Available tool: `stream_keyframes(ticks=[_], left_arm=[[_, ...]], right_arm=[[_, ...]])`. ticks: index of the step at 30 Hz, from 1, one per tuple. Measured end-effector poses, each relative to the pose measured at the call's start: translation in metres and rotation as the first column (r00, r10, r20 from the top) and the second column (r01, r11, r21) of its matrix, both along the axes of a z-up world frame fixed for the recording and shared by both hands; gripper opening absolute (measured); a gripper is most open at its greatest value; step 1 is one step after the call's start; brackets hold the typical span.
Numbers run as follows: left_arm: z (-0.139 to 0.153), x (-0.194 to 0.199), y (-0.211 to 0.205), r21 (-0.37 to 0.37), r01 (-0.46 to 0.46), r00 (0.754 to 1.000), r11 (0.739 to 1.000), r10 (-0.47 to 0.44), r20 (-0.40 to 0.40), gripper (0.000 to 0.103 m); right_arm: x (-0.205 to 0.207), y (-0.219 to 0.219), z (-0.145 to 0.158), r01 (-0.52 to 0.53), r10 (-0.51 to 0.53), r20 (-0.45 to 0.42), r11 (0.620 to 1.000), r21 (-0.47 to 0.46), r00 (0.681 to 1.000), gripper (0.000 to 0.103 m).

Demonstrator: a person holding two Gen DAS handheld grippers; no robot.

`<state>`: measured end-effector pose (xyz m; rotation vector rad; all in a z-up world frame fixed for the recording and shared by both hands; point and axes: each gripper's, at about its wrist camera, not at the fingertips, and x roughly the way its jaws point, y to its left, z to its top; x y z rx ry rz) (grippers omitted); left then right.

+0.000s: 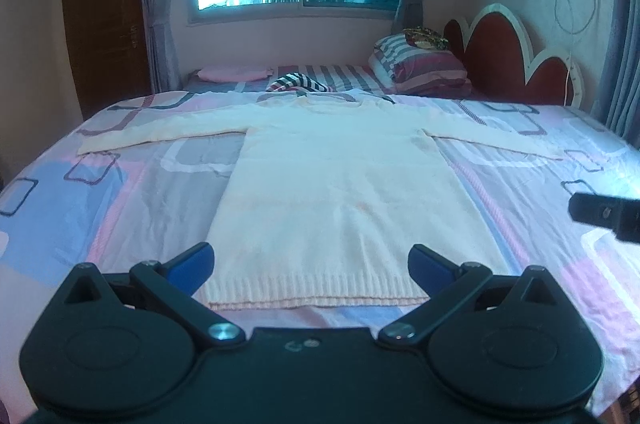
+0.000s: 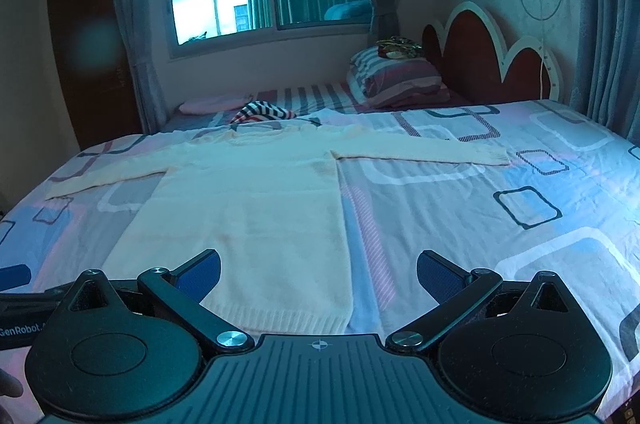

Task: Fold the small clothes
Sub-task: 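Reach the right tool to the sweater's sleeve cuff and close on it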

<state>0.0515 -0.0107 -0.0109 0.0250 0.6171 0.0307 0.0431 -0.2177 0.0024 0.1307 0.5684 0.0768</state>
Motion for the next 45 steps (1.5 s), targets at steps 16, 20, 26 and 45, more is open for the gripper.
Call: stream_keyframes(ticks=[16, 20, 26, 45], left_arm=[[-0.006, 0.056, -0.018, 0.079, 0.032, 0.991, 0.996, -0.043, 0.130, 0.103], [-0.007, 0.075, -0.020, 0.044, 0.063, 0.993, 0.997, -0.067, 0.096, 0.103], [-0.012, 0.107, -0.023, 0.079, 0.042, 0.998, 0.996, -0.045, 0.044, 0.103], [-0.042, 0.219, -0.005, 0.165, -0.045, 0.998, 0.985, 0.038, 0.046, 0.103]], right_arm=[[0.066, -0.029, -0.016, 0.100, -0.102, -0.022, 0.994, -0.046, 0.995, 0.103], [0.084, -0.033, -0.022, 0.138, -0.142, -0.050, 0.988, -0.070, 0.989, 0.103], [0.116, -0.049, -0.026, 0.186, -0.190, -0.046, 0.979, -0.080, 0.981, 0.103], [0.234, -0.141, -0.059, 0.346, -0.349, -0.058, 0.937, -0.050, 0.935, 0.103]])
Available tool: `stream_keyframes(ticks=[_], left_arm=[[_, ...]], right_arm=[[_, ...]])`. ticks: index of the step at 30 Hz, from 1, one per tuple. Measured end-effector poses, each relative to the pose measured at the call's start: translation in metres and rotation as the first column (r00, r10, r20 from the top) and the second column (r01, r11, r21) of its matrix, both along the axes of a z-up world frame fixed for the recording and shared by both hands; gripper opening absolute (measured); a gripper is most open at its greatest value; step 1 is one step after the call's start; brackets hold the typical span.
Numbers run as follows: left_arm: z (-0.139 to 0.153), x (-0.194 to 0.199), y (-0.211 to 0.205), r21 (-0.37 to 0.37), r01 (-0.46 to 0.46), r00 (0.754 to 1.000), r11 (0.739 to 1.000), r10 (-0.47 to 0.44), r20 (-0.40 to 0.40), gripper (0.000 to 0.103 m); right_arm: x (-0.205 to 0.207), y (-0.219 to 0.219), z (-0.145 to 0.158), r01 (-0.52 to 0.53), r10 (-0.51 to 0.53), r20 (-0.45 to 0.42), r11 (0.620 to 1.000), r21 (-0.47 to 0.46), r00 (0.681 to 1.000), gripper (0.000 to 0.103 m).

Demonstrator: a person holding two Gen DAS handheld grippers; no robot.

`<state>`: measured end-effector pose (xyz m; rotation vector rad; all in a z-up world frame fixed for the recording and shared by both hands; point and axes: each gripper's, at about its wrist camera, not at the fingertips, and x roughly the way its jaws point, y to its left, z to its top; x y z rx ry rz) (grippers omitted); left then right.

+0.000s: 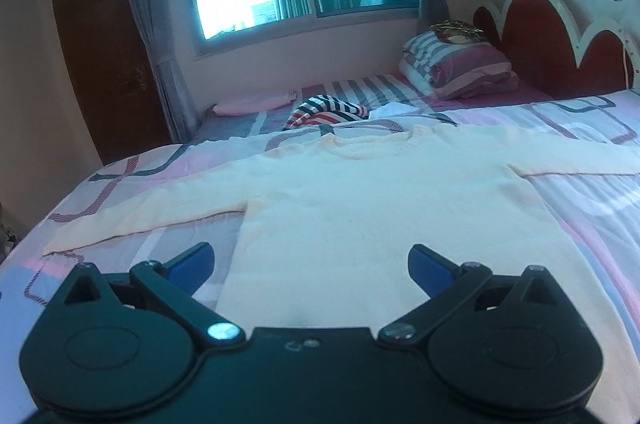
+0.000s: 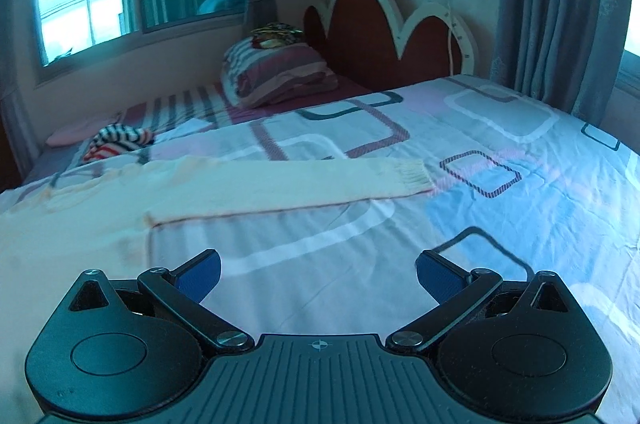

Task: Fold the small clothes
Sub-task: 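Reach the right tool to the sweater's sleeve cuff and close on it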

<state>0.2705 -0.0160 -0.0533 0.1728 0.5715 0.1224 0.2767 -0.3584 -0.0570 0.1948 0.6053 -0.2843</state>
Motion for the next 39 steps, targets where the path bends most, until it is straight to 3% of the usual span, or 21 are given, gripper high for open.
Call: stream_keyframes(ticks=[7, 11, 14, 17, 22, 24, 26, 31, 35, 39], left_arm=[[-0.015, 0.040, -0.002, -0.077, 0.042, 0.999, 0.996, -0.044, -0.023, 0.103], [-0.028, 0.058, 0.002, -0.113, 0.025, 0.999, 0.993, -0.029, -0.034, 0.103], [-0.037, 0.069, 0.006, -0.127, 0.005, 0.999, 0.992, -0.012, -0.050, 0.102], [-0.045, 0.077, 0.006, -0.109, -0.002, 0.998, 0.994, -0.004, -0.060, 0.102], [-0.053, 0.090, 0.007, -0.089, -0.008, 0.998, 0.996, 0.002, -0.067, 0.102], [-0.055, 0.095, 0.009, -0.096, -0.013, 0.998, 0.995, 0.006, -0.069, 0.102], [-0.057, 0.101, 0.011, -0.110, -0.013, 0.997, 0.994, 0.005, -0.077, 0.102], [-0.060, 0.110, 0.015, -0.135, -0.014, 0.996, 0.991, 0.001, -0.092, 0.101], [-0.061, 0.115, 0.018, -0.143, -0.022, 0.995, 0.989, 0.008, -0.096, 0.101], [-0.056, 0.118, 0.022, -0.137, -0.025, 0.997, 0.990, 0.014, -0.082, 0.101]], right_arm=[[0.050, -0.044, -0.020, 0.069, -0.070, -0.030, 0.997, -0.024, 0.997, 0.103], [0.073, -0.081, -0.038, 0.105, -0.104, -0.004, 0.992, 0.071, 0.995, 0.103], [0.086, -0.101, -0.050, 0.148, -0.149, 0.010, 0.986, 0.083, 0.989, 0.102], [0.101, -0.119, -0.065, 0.177, -0.178, 0.000, 0.978, 0.114, 0.984, 0.064], [0.116, -0.145, -0.090, 0.232, -0.234, -0.010, 0.959, 0.160, 0.972, 0.064], [0.120, -0.154, -0.098, 0.253, -0.256, -0.008, 0.951, 0.177, 0.967, 0.053], [0.124, -0.162, -0.103, 0.270, -0.275, -0.005, 0.943, 0.195, 0.962, 0.049], [0.133, -0.181, -0.108, 0.281, -0.295, 0.016, 0.925, 0.256, 0.955, 0.048], [0.139, -0.186, -0.109, 0.294, -0.306, 0.005, 0.919, 0.261, 0.952, 0.029], [0.140, -0.190, -0.109, 0.287, -0.302, 0.006, 0.912, 0.293, 0.953, 0.027]])
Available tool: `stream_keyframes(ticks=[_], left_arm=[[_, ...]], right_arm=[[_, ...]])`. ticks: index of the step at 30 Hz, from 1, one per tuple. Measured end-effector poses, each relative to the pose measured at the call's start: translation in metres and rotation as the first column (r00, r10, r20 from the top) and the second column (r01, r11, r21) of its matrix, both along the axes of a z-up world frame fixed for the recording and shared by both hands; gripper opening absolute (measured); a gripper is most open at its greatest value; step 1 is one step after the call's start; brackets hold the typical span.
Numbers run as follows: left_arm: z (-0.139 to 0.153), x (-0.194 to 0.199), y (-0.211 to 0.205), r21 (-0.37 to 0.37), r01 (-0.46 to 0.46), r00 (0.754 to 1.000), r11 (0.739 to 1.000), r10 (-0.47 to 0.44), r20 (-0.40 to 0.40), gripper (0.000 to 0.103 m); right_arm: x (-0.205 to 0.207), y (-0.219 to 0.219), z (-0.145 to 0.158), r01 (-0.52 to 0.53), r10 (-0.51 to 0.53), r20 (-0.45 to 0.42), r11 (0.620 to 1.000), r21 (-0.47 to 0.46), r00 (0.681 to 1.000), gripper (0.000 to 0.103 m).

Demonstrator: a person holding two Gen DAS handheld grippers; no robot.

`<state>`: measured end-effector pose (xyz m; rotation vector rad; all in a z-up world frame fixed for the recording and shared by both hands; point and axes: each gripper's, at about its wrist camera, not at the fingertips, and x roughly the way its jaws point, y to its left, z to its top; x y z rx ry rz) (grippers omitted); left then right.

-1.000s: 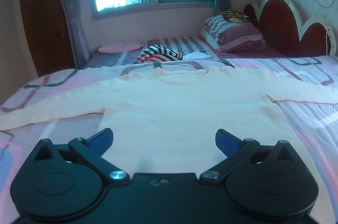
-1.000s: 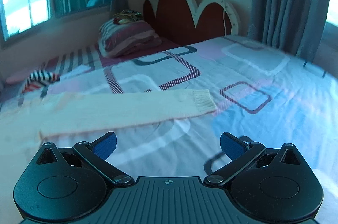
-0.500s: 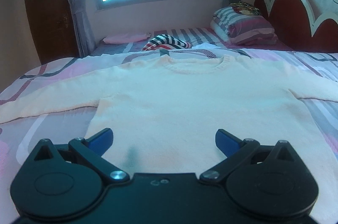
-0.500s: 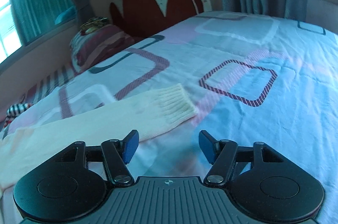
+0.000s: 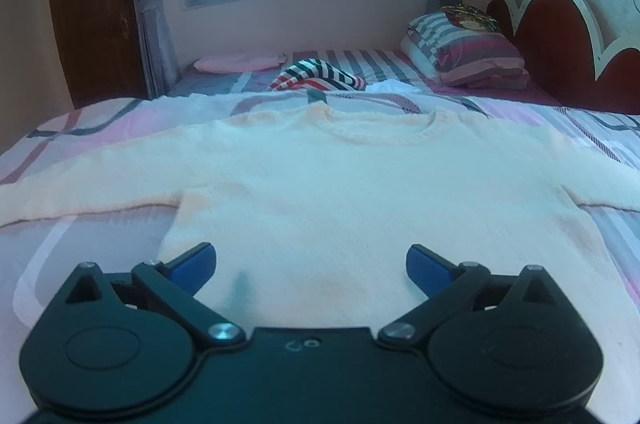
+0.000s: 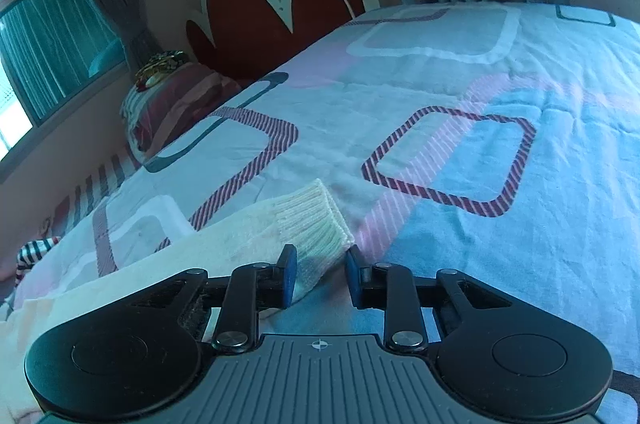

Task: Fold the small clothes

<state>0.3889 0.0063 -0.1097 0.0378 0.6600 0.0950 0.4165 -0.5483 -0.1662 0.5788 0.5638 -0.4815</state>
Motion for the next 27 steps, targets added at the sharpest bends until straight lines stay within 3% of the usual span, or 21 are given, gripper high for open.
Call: stream_keyframes(ticks=[2, 3, 10, 15, 18, 20, 27], left_arm=[[0.002, 0.002, 0.004, 0.001, -0.002, 1.000, 1.000, 0.002, 0.000, 0.101], [0.003, 0.002, 0.006, 0.000, -0.002, 1.000, 1.000, 0.002, 0.000, 0.101], [0.009, 0.009, 0.022, 0.016, -0.008, 0.999, 1.000, 0.009, -0.037, 0.101], [0.013, 0.011, 0.043, -0.009, -0.046, 0.998, 0.999, 0.046, -0.051, 0.100], [0.019, 0.012, 0.054, -0.022, -0.051, 0.998, 0.998, 0.050, -0.033, 0.096], [0.023, 0.017, 0.061, 0.008, -0.071, 0.997, 0.997, 0.071, -0.027, 0.096], [0.029, 0.030, 0.094, -0.007, -0.137, 0.989, 0.990, 0.137, -0.047, 0.092]], right_arm=[[0.001, -0.001, 0.000, -0.007, 0.007, 0.005, 1.000, 0.011, 1.000, 0.022], [0.002, 0.000, 0.000, -0.020, 0.020, 0.005, 1.000, 0.009, 1.000, 0.002], [0.010, 0.018, 0.011, -0.052, 0.052, 0.006, 0.999, -0.018, 0.999, 0.002], [0.036, 0.073, 0.035, -0.183, 0.186, 0.030, 0.980, -0.079, 0.982, 0.002], [0.055, 0.120, 0.045, -0.288, 0.293, 0.046, 0.953, -0.093, 0.955, 0.002], [0.069, 0.159, 0.049, -0.367, 0.373, 0.055, 0.925, -0.095, 0.926, 0.002], [0.096, 0.299, 0.044, -0.589, 0.596, 0.051, 0.801, -0.108, 0.801, 0.002]])
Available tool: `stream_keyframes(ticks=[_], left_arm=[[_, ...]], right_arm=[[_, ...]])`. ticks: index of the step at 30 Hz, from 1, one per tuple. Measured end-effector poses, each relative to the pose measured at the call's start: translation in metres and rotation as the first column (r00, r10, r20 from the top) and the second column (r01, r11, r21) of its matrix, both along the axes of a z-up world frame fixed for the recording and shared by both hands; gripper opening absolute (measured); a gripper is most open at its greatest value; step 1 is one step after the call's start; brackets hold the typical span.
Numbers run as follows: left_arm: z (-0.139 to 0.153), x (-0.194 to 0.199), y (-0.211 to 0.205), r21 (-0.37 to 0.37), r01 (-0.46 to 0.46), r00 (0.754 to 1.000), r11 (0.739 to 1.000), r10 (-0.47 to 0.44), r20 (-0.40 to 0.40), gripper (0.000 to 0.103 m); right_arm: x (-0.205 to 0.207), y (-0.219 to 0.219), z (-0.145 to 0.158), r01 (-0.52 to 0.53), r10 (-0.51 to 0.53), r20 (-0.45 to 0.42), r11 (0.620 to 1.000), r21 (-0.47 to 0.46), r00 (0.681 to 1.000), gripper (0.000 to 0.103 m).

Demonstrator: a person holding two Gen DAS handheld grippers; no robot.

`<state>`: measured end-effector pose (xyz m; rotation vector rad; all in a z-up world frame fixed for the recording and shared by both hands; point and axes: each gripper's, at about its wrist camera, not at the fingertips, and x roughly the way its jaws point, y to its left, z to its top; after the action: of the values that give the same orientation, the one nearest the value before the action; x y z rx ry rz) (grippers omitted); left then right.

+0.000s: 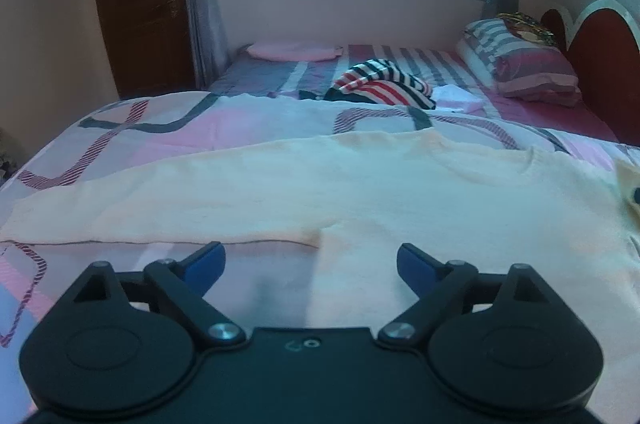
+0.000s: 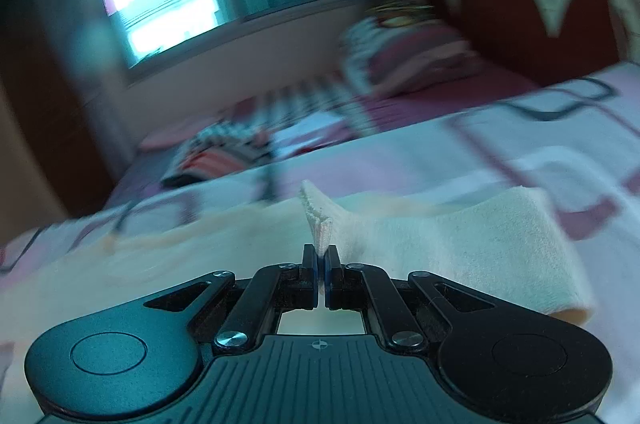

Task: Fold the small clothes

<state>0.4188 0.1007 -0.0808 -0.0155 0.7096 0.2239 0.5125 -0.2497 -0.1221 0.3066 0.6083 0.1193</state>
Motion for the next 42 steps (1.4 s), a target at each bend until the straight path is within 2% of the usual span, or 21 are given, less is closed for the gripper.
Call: stream_keyframes(ticks=[6, 9, 10, 11, 12, 15, 16, 17, 18, 19, 22, 24, 25, 27, 29, 30, 31, 34, 38, 42], left_arm=[[-0.001, -0.007, 0.007, -0.057, -0.005, 1.000, 0.998, 0.006, 0.008, 0.083], [-0.007, -0.007, 0.003, -0.090, -0.007, 1.000, 0.996, 0.007, 0.003, 0.082], [-0.009, -0.007, 0.001, -0.094, -0.003, 1.000, 0.996, 0.003, 0.001, 0.082], [-0.010, -0.007, -0.001, -0.097, 0.004, 1.000, 0.995, -0.004, 0.003, 0.082], [-0.011, -0.005, -0.005, -0.103, 0.014, 1.000, 0.995, -0.014, 0.007, 0.082], [-0.014, 0.004, -0.020, -0.135, 0.061, 0.998, 0.989, -0.058, 0.025, 0.080], [-0.015, 0.010, -0.027, -0.158, 0.088, 0.996, 0.984, -0.084, 0.029, 0.073], [-0.016, 0.017, -0.035, -0.182, 0.116, 0.993, 0.977, -0.111, 0.034, 0.068], [-0.018, 0.026, -0.047, -0.210, 0.150, 0.989, 0.966, -0.145, 0.040, 0.061], [-0.020, 0.033, -0.057, -0.229, 0.181, 0.984, 0.956, -0.174, 0.047, 0.056], [-0.028, 0.059, -0.090, -0.295, 0.259, 0.966, 0.920, -0.255, 0.053, 0.042], [-0.033, 0.076, -0.107, -0.342, 0.285, 0.957, 0.895, -0.288, 0.046, 0.042], [-0.035, 0.084, -0.115, -0.346, 0.293, 0.954, 0.891, -0.298, 0.041, 0.041], [-0.041, 0.097, -0.130, -0.319, 0.297, 0.950, 0.900, -0.311, 0.007, 0.039], [-0.051, 0.108, -0.137, -0.332, 0.280, 0.951, 0.901, -0.307, -0.031, 0.027], [-0.057, 0.112, -0.137, -0.352, 0.272, 0.952, 0.895, -0.305, -0.039, 0.012], [-0.061, 0.116, -0.138, -0.366, 0.274, 0.951, 0.890, -0.307, -0.035, 0.003], [-0.059, 0.113, -0.139, -0.349, 0.283, 0.954, 0.893, -0.301, 0.004, 0.002], [-0.039, 0.102, -0.125, -0.274, 0.285, 0.958, 0.918, -0.276, 0.072, 0.002], [-0.020, 0.090, -0.090, -0.221, 0.242, 0.968, 0.945, -0.221, 0.115, 0.002]], right_arm=[[0.007, 0.088, -0.015, -0.174, 0.174, -0.013, 0.984, -0.038, 0.985, 0.002], [0.009, 0.125, -0.028, -0.246, 0.245, -0.030, 0.968, -0.051, 0.969, 0.004], [0.007, 0.133, -0.032, -0.256, 0.255, -0.024, 0.964, -0.072, 0.967, 0.013], [0.007, 0.140, -0.034, -0.274, 0.273, -0.028, 0.957, -0.094, 0.962, 0.039], [0.004, 0.144, -0.034, -0.304, 0.304, -0.014, 0.948, -0.090, 0.953, 0.055], [-0.009, 0.129, -0.024, -0.272, 0.280, 0.070, 0.957, -0.101, 0.958, 0.055], [-0.012, 0.116, -0.020, -0.236, 0.243, 0.099, 0.969, -0.076, 0.965, 0.055], [-0.016, 0.103, -0.016, -0.195, 0.199, 0.117, 0.980, -0.041, 0.973, 0.048], [-0.015, 0.088, -0.013, -0.153, 0.153, 0.118, 0.988, -0.011, 0.981, 0.039], [-0.014, 0.072, -0.013, -0.100, 0.098, 0.104, 0.995, 0.007, 0.990, 0.035], [-0.013, 0.021, -0.015, 0.028, -0.032, 0.072, 0.998, 0.058, 0.997, 0.034], [-0.012, -0.007, -0.017, 0.090, -0.092, 0.057, 0.995, 0.043, 0.994, 0.034], [-0.012, -0.021, -0.018, 0.118, -0.120, 0.050, 0.992, 0.039, 0.992, 0.034], [-0.016, -0.044, -0.018, 0.175, -0.176, 0.041, 0.984, 0.033, 0.983, 0.034], [-0.026, -0.069, -0.017, 0.230, -0.232, 0.029, 0.972, 0.044, 0.972, 0.034], [-0.031, -0.082, -0.017, 0.257, -0.258, 0.019, 0.965, 0.054, 0.966, 0.034], [-0.033, -0.092, -0.018, 0.279, -0.280, 0.008, 0.958, 0.062, 0.960, 0.034], [-0.040, -0.110, -0.020, 0.309, -0.309, -0.018, 0.948, 0.081, 0.951, 0.034], [-0.049, -0.115, -0.020, 0.311, -0.310, -0.027, 0.947, 0.085, 0.950, 0.034], [-0.044, -0.103, -0.022, 0.296, -0.294, -0.031, 0.951, 0.095, 0.955, 0.034]])
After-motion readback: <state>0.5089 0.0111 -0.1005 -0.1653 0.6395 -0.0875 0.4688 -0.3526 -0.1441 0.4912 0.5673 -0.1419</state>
